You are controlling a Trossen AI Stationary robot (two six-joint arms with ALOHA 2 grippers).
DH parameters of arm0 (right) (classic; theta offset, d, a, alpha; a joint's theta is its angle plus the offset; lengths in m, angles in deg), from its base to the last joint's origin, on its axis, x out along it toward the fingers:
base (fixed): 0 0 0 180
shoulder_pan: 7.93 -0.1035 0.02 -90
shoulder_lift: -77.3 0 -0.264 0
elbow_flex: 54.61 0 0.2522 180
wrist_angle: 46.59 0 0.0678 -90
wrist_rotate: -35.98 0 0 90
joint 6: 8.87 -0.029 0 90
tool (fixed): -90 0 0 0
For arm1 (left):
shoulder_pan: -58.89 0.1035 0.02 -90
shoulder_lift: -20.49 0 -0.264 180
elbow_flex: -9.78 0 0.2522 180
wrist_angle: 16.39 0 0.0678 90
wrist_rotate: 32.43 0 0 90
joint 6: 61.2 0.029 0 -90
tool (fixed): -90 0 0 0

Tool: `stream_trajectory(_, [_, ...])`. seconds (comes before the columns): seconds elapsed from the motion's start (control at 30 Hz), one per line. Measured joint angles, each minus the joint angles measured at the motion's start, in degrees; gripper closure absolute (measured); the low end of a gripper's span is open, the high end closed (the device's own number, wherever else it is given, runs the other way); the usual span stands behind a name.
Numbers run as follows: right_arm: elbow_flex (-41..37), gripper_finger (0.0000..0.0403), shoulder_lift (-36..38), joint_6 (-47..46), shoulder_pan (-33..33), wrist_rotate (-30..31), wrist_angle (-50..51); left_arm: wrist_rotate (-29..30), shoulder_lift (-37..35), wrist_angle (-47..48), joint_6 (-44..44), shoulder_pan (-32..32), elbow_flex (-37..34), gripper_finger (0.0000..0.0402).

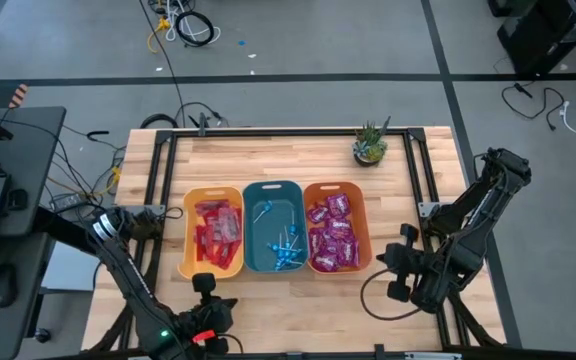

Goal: Sort candy
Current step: Adjust the colored bins

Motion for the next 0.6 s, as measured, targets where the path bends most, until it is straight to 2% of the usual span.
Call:
stream_trajectory(0.27, [0.0,0.0403,0.0,0.0,0.0,-2.1,0.9,2.7,0.0,-0.4,4.8,0.0,2.8,0.0401])
stream_trajectory(0.37, [0.0,0.0403,0.0,0.3,0.0,-1.9,0.9,6.7,0.0,-0.5,6.0,0.2,2.1,0.0401])
stream_trajectory(0.6, [-1.3,0.0403,0.0,5.6,0.8,4.2,-3.1,9.4,0.0,-0.6,6.2,2.8,-1.6,0.0401])
